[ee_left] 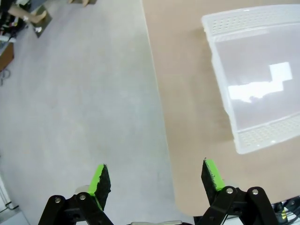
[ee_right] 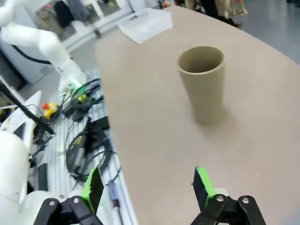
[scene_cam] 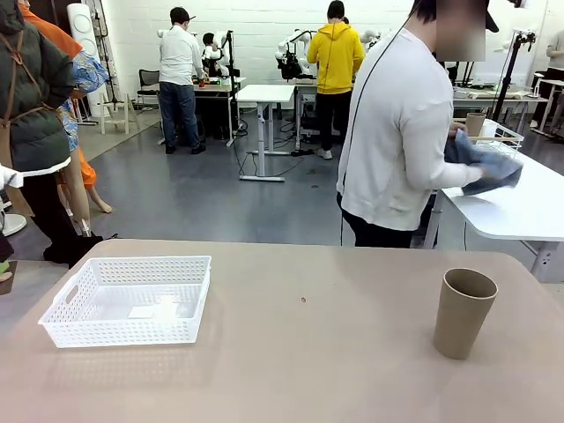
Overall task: Clean and organize the cups into the basket.
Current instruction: Pick up the Organizing basket and move it to the center of the table, then pick up the Reusable plastic cup from the right side of the table and place it inside the Organizing basket.
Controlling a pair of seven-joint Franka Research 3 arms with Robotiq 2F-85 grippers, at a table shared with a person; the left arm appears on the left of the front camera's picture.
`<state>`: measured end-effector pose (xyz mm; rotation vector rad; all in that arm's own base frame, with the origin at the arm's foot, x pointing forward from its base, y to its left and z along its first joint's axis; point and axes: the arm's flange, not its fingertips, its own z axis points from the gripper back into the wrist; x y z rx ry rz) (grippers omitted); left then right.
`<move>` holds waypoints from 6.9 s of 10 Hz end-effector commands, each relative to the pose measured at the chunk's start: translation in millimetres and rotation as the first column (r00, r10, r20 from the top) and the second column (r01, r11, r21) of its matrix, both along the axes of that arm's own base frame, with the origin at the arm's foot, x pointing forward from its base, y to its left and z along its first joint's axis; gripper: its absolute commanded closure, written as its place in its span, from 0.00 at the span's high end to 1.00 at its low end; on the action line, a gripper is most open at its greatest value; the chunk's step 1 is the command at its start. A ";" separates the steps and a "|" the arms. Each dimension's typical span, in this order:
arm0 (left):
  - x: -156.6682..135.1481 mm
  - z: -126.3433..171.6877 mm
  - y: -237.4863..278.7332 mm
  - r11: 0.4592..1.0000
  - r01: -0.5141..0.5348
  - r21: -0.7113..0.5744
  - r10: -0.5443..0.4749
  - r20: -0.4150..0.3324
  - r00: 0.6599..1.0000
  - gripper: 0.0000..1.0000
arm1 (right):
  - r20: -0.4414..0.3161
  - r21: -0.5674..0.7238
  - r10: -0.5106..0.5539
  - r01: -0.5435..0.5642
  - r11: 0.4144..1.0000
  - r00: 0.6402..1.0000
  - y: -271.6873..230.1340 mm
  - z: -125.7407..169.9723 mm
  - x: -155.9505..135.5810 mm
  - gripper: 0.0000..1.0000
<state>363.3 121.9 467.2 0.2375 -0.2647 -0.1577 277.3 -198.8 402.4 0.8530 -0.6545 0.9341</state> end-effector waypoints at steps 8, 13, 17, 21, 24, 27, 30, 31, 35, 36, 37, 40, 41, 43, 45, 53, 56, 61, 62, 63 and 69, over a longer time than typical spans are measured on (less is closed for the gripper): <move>10.0 -12.4 -9.0 0.999 -0.029 0.030 0.030 -0.012 0.999 1.00 | 0.009 0.025 -0.058 0.058 0.998 0.998 1.5 -8.0 2.2 1.00; 49.9 -45.9 -45.3 0.995 -0.103 0.018 0.104 -0.165 0.981 1.00 | 0.125 0.085 0.017 -0.028 0.996 0.992 28.1 -39.1 22.5 1.00; 70.1 -78.4 -64.8 0.995 -0.060 -0.079 0.039 -0.249 0.968 1.00 | 0.116 0.086 0.044 -0.054 0.995 0.992 30.6 -56.3 26.8 1.00; 83.6 -101.8 -55.9 0.984 -0.092 -0.154 0.048 -0.266 0.963 1.00 | 0.117 0.076 0.081 -0.090 0.993 0.990 43.9 -68.7 30.3 1.00; 78.2 -99.8 -49.0 0.976 -0.097 -0.195 0.057 -0.204 0.977 1.00 | 0.156 0.002 0.073 -0.074 0.997 0.985 47.6 -70.1 34.3 1.00; 80.4 -103.5 -54.5 0.983 -0.114 -0.142 0.074 -0.261 0.963 1.00 | 0.105 0.071 0.091 -0.099 0.993 0.990 40.1 -62.1 29.2 1.00; 80.0 -105.9 -54.1 0.983 -0.118 -0.141 0.078 -0.260 0.962 1.00 | 0.137 0.032 0.113 -0.118 0.992 0.984 60.5 -90.1 48.2 1.00; 79.3 -105.2 -52.3 0.984 -0.110 -0.141 0.070 -0.259 0.963 1.00 | 0.137 0.040 0.118 -0.125 0.991 0.983 65.9 -104.3 59.4 1.00; 77.9 -104.1 -55.0 0.983 -0.087 -0.162 0.044 -0.252 0.967 1.00 | 0.192 0.077 0.119 -0.136 0.988 0.974 69.9 -119.3 77.5 1.00; 76.4 -104.4 -58.6 0.984 -0.071 -0.162 0.029 -0.246 0.969 1.00 | 0.215 0.066 0.093 -0.109 0.992 0.972 70.1 -120.3 82.7 1.00; 74.7 -104.2 -61.5 0.986 -0.058 -0.159 0.018 -0.243 0.970 1.00 | 0.248 0.054 0.084 -0.100 0.994 0.965 70.9 -121.4 88.5 1.00; 71.6 -103.0 -61.2 0.986 -0.051 -0.159 0.012 -0.237 0.971 1.00 | 0.298 0.066 0.071 -0.095 0.993 0.952 81.0 -132.7 110.3 1.00; 70.7 -102.9 -60.8 0.986 -0.051 -0.159 0.013 -0.233 0.972 1.00 | 0.308 0.073 0.073 -0.100 0.992 0.949 85.2 -138.8 118.3 1.00; 71.0 -103.3 -59.4 0.986 -0.057 -0.155 0.021 -0.227 0.974 1.00 | 0.301 0.132 0.083 -0.127 0.983 0.950 90.1 -150.6 136.2 1.00; 72.2 -104.7 -59.0 0.986 -0.068 -0.152 0.032 -0.231 0.972 1.00 | 0.300 0.152 0.117 -0.169 0.974 0.947 102.7 -159.1 147.3 1.00; 73.9 -110.2 -57.2 0.988 -0.074 -0.136 0.040 -0.237 0.971 1.00 | 0.334 0.136 0.200 -0.257 0.957 0.921 129.7 -164.1 155.1 1.00; 73.6 -108.3 -55.6 0.987 -0.086 -0.139 0.052 -0.233 0.971 1.00 | 0.328 0.138 0.229 -0.287 0.948 0.916 147.9 -166.2 162.7 1.00; 74.5 -110.4 -54.7 0.987 -0.092 -0.129 0.058 -0.242 0.969 1.00 | 0.319 0.154 0.259 -0.319 0.935 0.912 169.4 -169.3 170.9 1.00; 73.5 -110.5 -54.3 0.989 -0.086 -0.124 0.056 -0.229 0.972 1.00 | 0.314 0.155 0.256 -0.315 0.936 0.914 172.4 -169.5 171.6 1.00; 73.3 -113.0 -55.1 0.990 -0.099 -0.101 0.075 -0.220 0.973 1.00 | 0.311 0.162 0.247 -0.307 0.938 0.918 174.9 -169.3 172.7 1.00; 74.3 -125.9 -56.5 0.992 -0.095 -0.081 0.074 -0.235 0.969 0.36 | 0.321 0.142 0.273 -0.331 0.933 0.907 175.8 -169.5 170.3 0.51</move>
